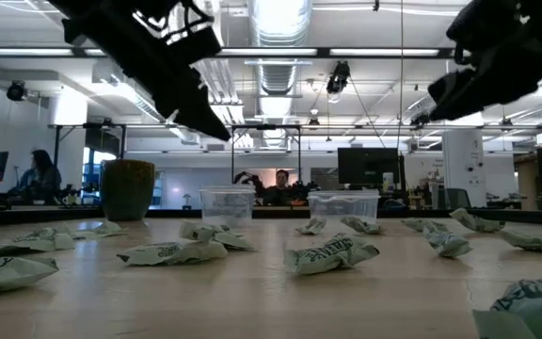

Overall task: Pick and place items into bin
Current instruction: Put the light green stevia packet into the right transparent bin

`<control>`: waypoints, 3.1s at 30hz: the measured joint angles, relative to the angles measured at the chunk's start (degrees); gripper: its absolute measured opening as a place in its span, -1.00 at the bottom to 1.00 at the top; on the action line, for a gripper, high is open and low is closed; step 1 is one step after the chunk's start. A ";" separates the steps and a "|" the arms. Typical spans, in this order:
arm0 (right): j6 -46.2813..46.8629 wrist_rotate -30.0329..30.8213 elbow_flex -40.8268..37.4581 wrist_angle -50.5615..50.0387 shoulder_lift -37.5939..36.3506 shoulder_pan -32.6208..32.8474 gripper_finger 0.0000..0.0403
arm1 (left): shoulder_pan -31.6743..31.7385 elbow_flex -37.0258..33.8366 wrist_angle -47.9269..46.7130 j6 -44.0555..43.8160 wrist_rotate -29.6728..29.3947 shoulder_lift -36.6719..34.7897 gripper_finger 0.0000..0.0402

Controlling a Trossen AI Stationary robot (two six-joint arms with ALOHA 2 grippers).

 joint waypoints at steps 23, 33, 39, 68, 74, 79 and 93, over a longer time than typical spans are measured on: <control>16.28 15.78 1.46 -13.36 17.49 5.95 -0.37 | -6.73 -0.11 -2.38 -3.12 -4.18 -0.93 -0.39; 17.59 16.31 1.42 -12.47 24.18 5.93 -0.37 | -6.72 -0.11 -2.34 -3.12 -4.31 -0.93 -0.39; 17.99 17.21 1.40 -11.73 26.06 5.95 -0.47 | -6.72 -0.11 -2.33 -3.12 -4.33 -0.93 -0.39; -1.61 30.29 5.76 2.94 16.39 3.14 -0.96 | -6.68 -0.15 -0.35 -2.92 -4.70 -0.91 -0.39; -6.75 30.30 10.58 6.92 19.73 -0.85 -0.96 | -6.68 -0.15 -0.35 -2.93 -4.73 -0.91 -0.39; -4.50 30.23 13.71 6.85 23.90 -4.43 -0.96 | -6.68 -0.15 -0.39 -2.93 -4.73 -0.89 -0.39; -0.95 30.02 19.51 6.83 41.19 -11.58 -0.96 | -6.72 -0.19 -0.94 -3.06 -4.71 -0.89 -0.39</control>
